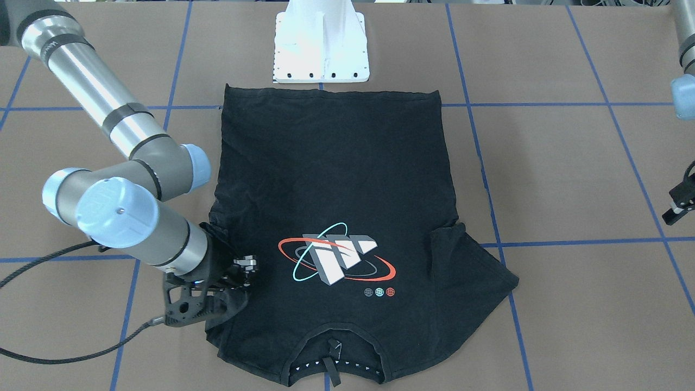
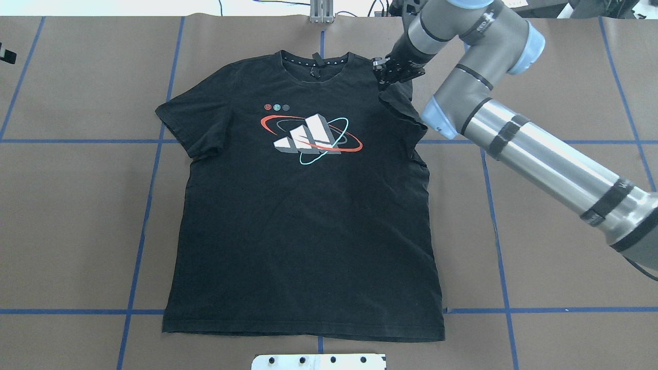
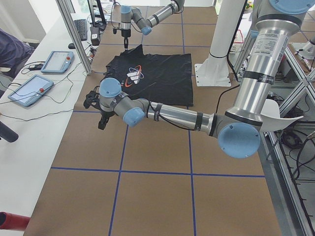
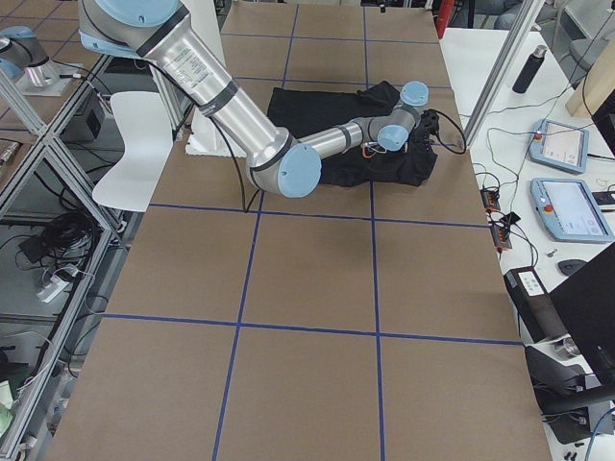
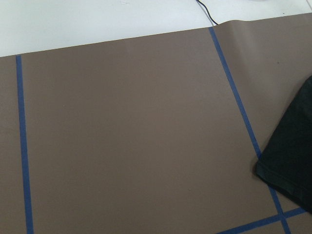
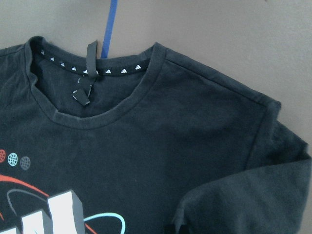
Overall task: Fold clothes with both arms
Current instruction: 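Fold the grasped sleeve inward toward the collar with the right gripper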
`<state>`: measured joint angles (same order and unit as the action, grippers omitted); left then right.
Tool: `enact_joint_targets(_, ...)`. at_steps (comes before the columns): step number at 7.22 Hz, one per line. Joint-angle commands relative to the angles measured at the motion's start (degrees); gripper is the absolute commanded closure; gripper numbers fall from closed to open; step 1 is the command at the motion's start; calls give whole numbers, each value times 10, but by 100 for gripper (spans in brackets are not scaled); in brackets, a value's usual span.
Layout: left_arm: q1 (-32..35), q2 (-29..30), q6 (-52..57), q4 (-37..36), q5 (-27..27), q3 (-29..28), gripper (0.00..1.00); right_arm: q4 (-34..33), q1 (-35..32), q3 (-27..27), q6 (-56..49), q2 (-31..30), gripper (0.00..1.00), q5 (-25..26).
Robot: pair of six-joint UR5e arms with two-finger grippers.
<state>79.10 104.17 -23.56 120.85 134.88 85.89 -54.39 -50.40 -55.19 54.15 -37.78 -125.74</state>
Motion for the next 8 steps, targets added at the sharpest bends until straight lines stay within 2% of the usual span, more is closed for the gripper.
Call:
enact_joint_targets(1,0,0,0,0,0,0,0,2,28,122,13,93,100,70)
enact_joint_targets(2,1,0,-1,0,0,0,0,3,31,151,13,113,100,82)
enact_joint_targets(4,1,0,-1,0,0,0,0,5,32,155,13,117,100,88)
enact_joint_targets(5,1,0,-2,0,0,0,0,6,32,155,12,116,39,87)
enact_joint_targets(6,0,1,-2,0,0,0,0,7,29,154,13,117,0,87)
enact_joint_targets(7,0,2,-3,0,0,-1,0,6,17,153,8,117,0,79)
enact_joint_targets(8,-1,6,-17,1,0,-1,0,5,-2,153,7,116,0,47)
